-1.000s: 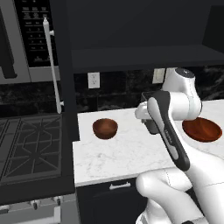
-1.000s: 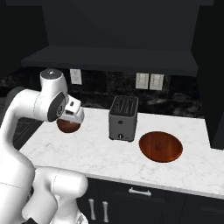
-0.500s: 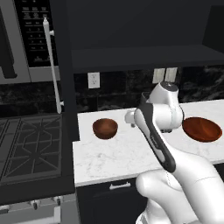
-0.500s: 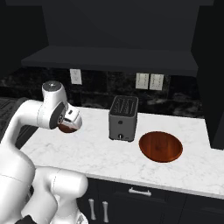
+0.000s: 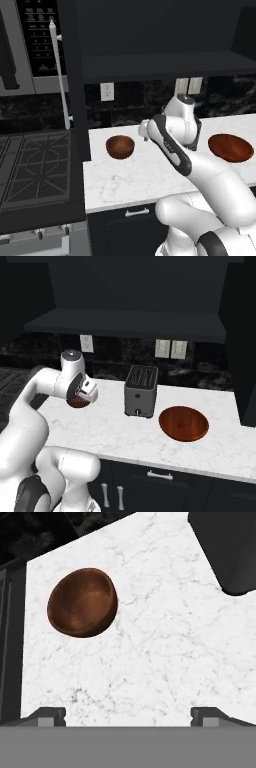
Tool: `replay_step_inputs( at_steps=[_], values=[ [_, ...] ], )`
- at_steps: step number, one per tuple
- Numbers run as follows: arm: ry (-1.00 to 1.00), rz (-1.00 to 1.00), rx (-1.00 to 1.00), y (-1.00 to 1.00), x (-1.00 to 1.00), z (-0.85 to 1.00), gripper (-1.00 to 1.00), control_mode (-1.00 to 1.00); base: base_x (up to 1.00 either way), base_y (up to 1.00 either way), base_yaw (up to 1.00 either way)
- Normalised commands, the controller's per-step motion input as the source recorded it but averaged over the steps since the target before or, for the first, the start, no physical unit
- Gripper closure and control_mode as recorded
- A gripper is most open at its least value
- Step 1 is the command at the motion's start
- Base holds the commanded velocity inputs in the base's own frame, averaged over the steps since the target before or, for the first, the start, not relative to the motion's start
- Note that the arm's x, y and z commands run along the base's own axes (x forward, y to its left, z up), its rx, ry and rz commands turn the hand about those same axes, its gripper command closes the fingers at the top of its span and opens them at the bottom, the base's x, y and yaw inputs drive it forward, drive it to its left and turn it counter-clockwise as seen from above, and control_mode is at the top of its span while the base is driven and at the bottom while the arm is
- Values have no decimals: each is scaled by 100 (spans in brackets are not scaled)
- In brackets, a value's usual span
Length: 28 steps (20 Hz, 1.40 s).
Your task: Pick up the bowls on the counter and stack them on top of one another in the open cabinet. Place the smaller bowl on top of the larger bowl.
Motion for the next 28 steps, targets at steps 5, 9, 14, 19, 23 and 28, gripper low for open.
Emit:
replay_step_inputs(
  at_steps=[5, 9, 14, 19, 23, 28],
  values=[
    [-2, -9, 12, 23, 37, -46, -100, -100, 0, 0, 0],
    [0, -7, 0, 26, 40, -34, -100, -100, 0, 0, 0],
    [1, -5, 0, 11, 37, -32, -100, -100, 0, 0, 0],
    [0, -3, 0, 5, 43, -31, -100, -100, 0, 0, 0],
    [2, -3, 0, 6, 45, -29, -100, -100, 0, 0, 0],
    [3, -2, 0, 6, 35, -13, -100, -100, 0, 0, 0]
  ],
)
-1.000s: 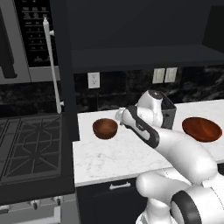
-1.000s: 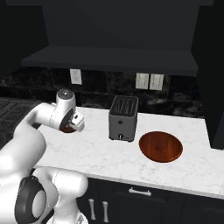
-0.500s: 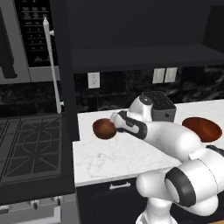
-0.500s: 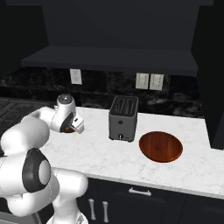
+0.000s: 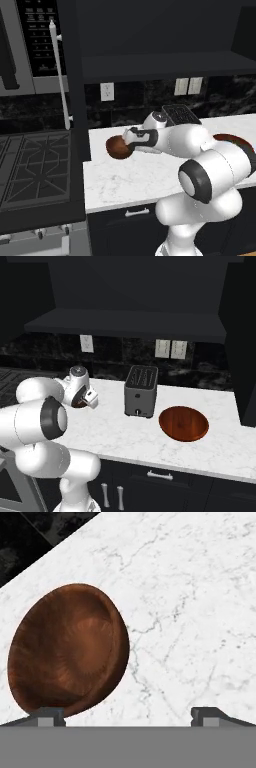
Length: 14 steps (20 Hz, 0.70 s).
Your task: Pick up the bowls on the counter and stack them on top of one another in the open cabinet. Place the smaller bowl on top of the larger bowl.
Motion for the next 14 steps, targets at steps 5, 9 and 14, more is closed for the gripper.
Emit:
replay_step_inputs(
  at_steps=[5, 9, 14],
  values=[
    [1, -2, 0, 16, 29, -19, -100, -100, 0, 0, 0],
    [0, -2, 0, 17, 26, -22, -100, -100, 0, 0, 0],
    [0, 0, 0, 10, 13, -26, -100, -100, 0, 0, 0]
  ],
)
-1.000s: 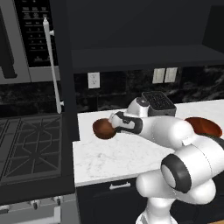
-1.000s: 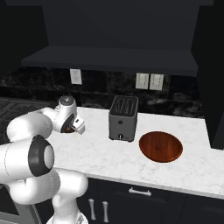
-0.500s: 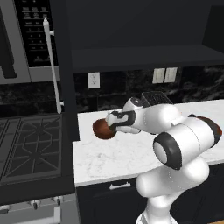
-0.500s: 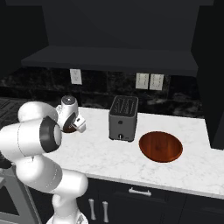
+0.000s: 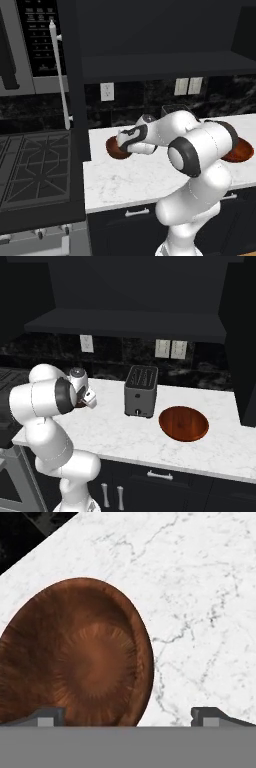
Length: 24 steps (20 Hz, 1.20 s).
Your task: Pick up the bowls on the counter and stack them on top of one another in the open cabinet. Place the smaller bowl on top of the larger bowl.
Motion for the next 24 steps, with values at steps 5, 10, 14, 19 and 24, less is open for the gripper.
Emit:
replay_step_inputs(
  at_steps=[5, 10, 14, 19, 24],
  values=[
    [0, 0, 0, 11, 16, -29, -100, -100, 0, 0, 0],
    [1, 0, 0, 9, 21, -20, 100, -100, 0, 0, 0],
    [1, 0, 0, 3, 3, -6, 100, -100, 0, 0, 0],
    [6, 0, 0, 0, -1, -3, 100, -100, 0, 0, 0],
    [-7, -4, 0, 0, -48, 14, 100, -100, 0, 0, 0]
  ],
)
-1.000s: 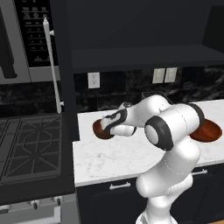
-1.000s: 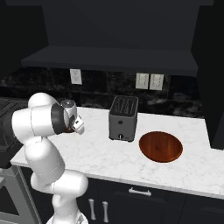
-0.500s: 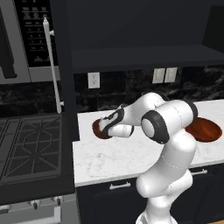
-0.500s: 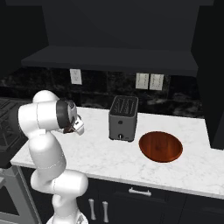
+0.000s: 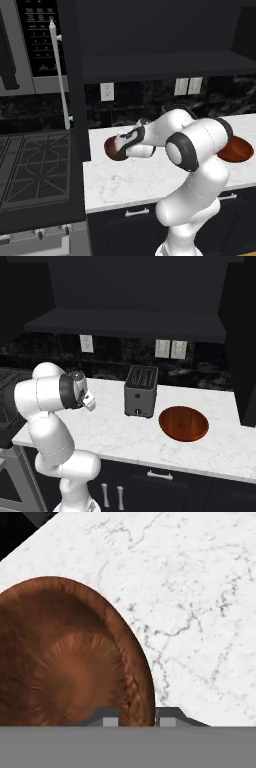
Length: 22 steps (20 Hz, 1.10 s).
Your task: Pick up the bowls on the counter and stack them on top of one another in the open cabinet. Place the smaller bowl on top of the larger bowl.
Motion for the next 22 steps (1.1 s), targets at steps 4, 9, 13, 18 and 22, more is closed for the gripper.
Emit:
replay_step_inputs(
  at_steps=[4, 9, 13, 18, 22],
  values=[
    [-13, -11, 2, -5, -90, 53, 100, -100, 0, 0, 0],
    [-3, -16, 11, -29, -91, 75, 100, -100, 0, 0, 0],
    [2, -20, 7, -27, -80, 100, 100, -100, 0, 0, 0],
    [20, -9, 1, -37, -57, 100, 100, -100, 0, 0, 0],
    [21, 0, 0, -66, -68, 83, 100, -100, 0, 0, 0]
  ],
)
